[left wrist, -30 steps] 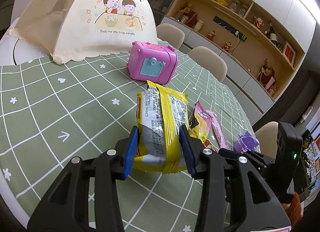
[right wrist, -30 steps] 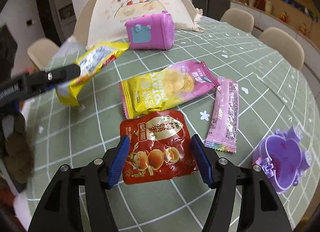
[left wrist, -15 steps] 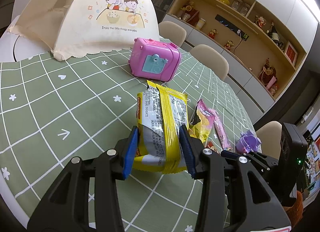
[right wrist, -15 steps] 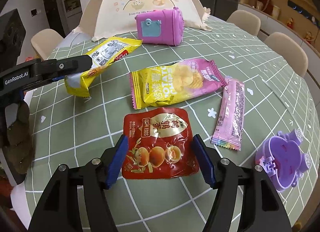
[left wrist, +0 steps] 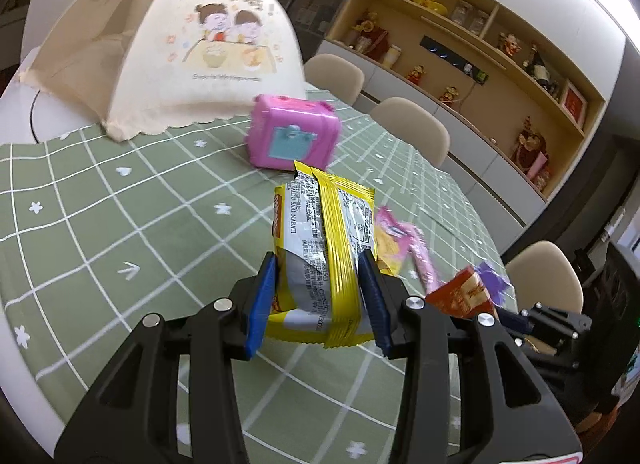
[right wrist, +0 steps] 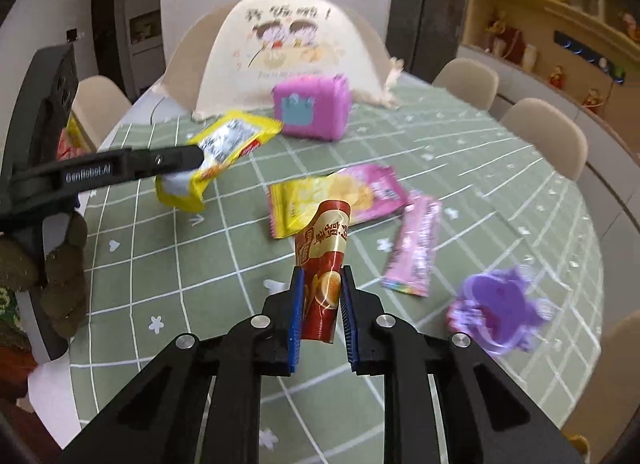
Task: Collect trash
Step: 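Carry the yellow bag and red snack tube to the yellow bin, then open both grippers to drop the yellow bag and red tube into the bin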
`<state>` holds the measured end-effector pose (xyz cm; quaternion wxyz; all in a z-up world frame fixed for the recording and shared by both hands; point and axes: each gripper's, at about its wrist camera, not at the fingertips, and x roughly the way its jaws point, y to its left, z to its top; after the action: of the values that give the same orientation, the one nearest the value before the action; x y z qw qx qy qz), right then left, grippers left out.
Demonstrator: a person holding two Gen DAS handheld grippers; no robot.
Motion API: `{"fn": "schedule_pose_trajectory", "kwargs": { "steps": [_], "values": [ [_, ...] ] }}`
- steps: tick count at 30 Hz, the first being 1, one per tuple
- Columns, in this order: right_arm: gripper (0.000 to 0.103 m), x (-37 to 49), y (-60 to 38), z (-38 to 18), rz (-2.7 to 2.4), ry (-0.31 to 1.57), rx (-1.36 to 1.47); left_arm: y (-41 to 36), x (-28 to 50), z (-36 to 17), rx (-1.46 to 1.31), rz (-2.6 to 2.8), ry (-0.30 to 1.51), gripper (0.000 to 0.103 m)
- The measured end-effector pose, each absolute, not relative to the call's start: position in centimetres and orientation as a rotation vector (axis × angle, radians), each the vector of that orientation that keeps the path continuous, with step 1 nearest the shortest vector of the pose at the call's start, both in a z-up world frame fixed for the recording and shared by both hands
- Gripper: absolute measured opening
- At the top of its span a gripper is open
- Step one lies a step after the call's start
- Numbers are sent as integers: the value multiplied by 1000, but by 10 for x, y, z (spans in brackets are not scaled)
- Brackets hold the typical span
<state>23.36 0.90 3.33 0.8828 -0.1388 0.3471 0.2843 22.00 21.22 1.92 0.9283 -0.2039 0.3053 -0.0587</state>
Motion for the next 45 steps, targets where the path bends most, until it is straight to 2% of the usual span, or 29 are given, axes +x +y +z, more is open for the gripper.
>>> {"fn": "schedule_pose_trajectory", "kwargs": {
  "steps": [10, 21, 32, 40, 41, 45],
  "values": [
    [18, 206, -81, 62, 452, 625, -186, 135, 210, 51, -324, -255, 597, 39],
    [18, 155, -238, 63, 190, 567, -58, -16, 205, 62, -183, -499, 625, 39],
    [18, 92, -372, 32, -53, 591, 32, -173, 202, 14, -106, -766, 779, 39],
    [18, 79, -416, 1, -113, 634, 93, -246, 209, -33, -54, -846, 873, 39],
    [18, 80, -419, -3, -116, 640, 97, -253, 211, -38, -51, -853, 880, 39],
    [18, 87, -425, -14, -108, 660, 119, -268, 219, -57, -38, -866, 919, 57]
  ]
}}
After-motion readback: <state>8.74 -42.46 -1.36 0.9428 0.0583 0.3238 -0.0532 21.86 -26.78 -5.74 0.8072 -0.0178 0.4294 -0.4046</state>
